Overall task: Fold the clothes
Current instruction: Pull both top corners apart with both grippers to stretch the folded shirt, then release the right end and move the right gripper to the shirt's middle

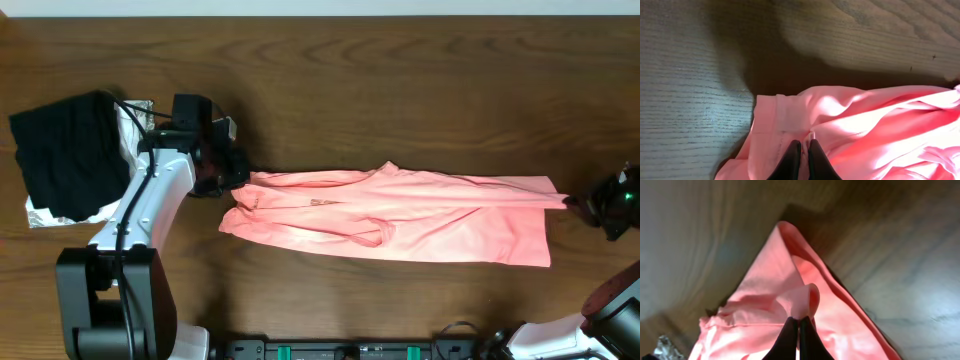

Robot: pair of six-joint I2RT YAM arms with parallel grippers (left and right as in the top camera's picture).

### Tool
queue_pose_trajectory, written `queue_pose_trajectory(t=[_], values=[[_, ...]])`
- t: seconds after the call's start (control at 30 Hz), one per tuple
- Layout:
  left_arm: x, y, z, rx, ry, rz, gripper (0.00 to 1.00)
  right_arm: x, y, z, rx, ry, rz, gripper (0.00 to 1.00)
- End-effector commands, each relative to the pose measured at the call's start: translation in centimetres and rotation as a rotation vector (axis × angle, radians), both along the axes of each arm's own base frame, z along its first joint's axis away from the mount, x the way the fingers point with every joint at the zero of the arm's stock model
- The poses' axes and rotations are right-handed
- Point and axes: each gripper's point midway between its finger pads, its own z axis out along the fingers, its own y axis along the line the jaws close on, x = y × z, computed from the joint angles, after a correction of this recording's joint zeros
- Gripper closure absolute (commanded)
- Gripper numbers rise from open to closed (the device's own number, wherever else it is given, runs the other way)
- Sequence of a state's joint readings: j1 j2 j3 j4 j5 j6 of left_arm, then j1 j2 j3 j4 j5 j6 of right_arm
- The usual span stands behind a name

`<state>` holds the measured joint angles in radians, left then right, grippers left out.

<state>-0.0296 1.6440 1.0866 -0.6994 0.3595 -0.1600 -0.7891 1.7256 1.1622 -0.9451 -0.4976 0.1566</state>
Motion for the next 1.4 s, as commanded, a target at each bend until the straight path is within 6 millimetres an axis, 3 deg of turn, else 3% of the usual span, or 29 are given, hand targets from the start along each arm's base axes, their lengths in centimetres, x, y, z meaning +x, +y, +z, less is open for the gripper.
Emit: queue_pose_trajectory(t=[0.0, 0.3, 0.6, 0.9, 1.37], values=[[-0.1, 0.3, 0.2, 0.013, -0.005, 0.008, 0.94, -0.7, -0.7, 0.1, -0.045, 0.030, -0.011, 0.99], [-0.1, 0.3, 0.2, 0.013, -0.005, 0.008, 0.94, -2.3, 1.7, 0.2, 0.031, 0.085, 0.058, 0.99], [-0.1, 0.4, 0.2, 0.016, -0.005, 0.010, 0.94, -3.9, 1.8, -0.8, 0.014, 0.163, 0.060, 0.99], [-0.4, 2.8, -0.4, 0.119, 0.017, 0.066, 0.94, -5.2, 2.3, -3.3, 0.007, 0.202, 0.041, 0.99], [-0.8, 2.9, -0.5, 0.122, 0.036, 0.072, 0.94, -5.4, 2.2, -3.5, 0.000, 0.212, 0.042, 0.98]])
